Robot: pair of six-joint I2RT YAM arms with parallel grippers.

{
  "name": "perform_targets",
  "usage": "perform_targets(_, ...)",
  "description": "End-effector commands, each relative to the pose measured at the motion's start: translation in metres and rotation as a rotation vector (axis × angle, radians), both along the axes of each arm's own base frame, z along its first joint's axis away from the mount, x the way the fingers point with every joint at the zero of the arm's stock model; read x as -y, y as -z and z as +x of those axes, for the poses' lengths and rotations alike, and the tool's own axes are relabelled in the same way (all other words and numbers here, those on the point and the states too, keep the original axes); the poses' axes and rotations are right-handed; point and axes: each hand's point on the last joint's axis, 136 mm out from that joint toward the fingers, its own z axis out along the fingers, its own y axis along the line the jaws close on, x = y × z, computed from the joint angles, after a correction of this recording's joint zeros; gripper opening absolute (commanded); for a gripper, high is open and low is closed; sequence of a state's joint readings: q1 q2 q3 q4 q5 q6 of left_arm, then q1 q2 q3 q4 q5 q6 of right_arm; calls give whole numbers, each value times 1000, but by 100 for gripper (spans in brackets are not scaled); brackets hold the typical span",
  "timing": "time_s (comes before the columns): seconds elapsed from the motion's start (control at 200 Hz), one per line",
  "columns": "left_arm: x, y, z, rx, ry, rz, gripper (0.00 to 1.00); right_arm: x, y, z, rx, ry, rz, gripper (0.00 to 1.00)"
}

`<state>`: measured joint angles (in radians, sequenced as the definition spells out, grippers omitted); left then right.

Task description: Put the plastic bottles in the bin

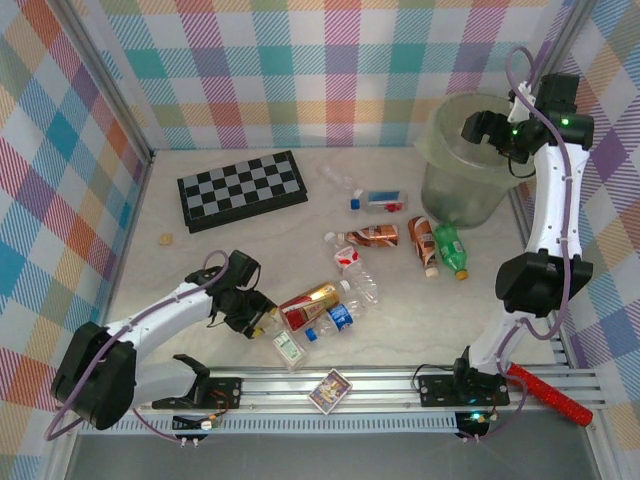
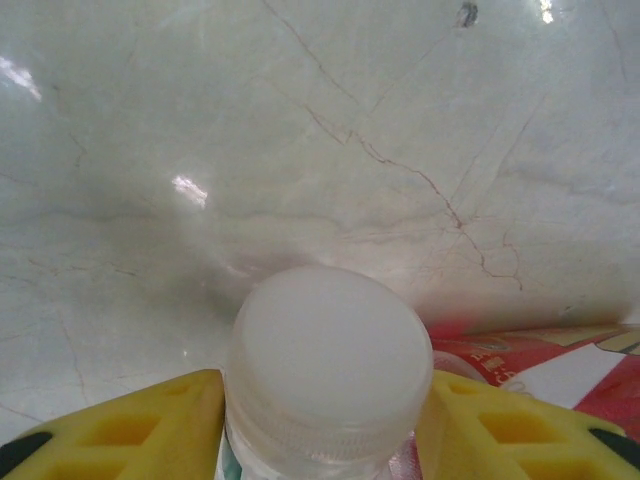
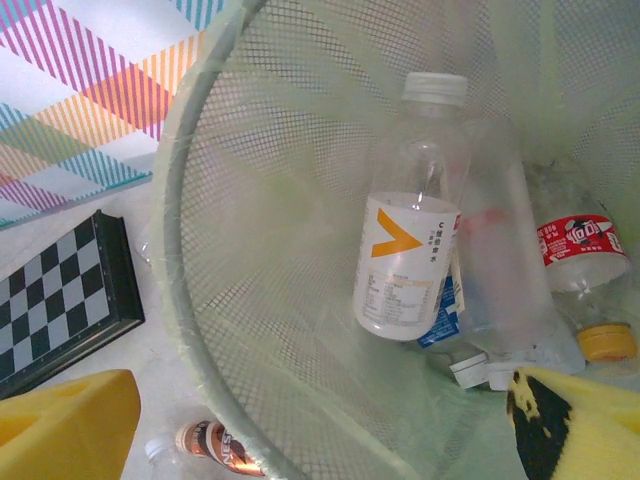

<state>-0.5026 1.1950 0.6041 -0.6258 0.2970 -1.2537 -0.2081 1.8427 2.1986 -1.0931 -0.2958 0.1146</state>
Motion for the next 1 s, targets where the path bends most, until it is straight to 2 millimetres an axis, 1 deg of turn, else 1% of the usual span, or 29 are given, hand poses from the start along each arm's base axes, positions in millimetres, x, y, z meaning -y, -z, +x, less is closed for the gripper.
perform_targets(0.0,5,-11,6,20,21,-7,46,-11,-25,-11,68,-38,5,94)
perform_targets(0.105,6,-15,8,26,28,-9,42,-13,-28,-13,73,-42,9,94)
perform_targets(0.24,4,-22,9,31,46,-4,41,-15,-31,-16,76,-48,20,94)
perform_targets(0.325,0,-37,15,57,63,1,40,-23,-38,-19,91,-71,53,93)
perform_targets(0.385,-5,-53,23,88,76,8,40,-34,-44,-24,100,-101,85,93)
perform_targets(0.475,-11,-78,40,140,89,1,40,-57,-52,-34,107,-163,115,93)
perform_targets(0.55,-13,-95,56,180,106,-14,40,-81,-57,-44,112,-232,145,93)
perform_targets(0.65,-13,-116,77,232,153,-25,40,-117,-63,-63,112,-344,220,92)
perform_targets(0.72,-10,-130,94,285,194,-35,40,-143,-66,-80,105,-427,265,93)
perform_targets(0.74,-8,-133,99,296,203,-38,40,-149,-66,-85,100,-446,276,93)
perform_targets(0.795,0,-147,117,365,227,-68,38,-167,-67,-98,92,-507,307,92)
perform_targets(0.9,21,-175,152,503,247,-176,35,-204,-65,-122,64,-635,370,92)
perform_targets(0.995,39,-197,177,588,292,-256,34,-232,-50,-137,16,-726,407,93)
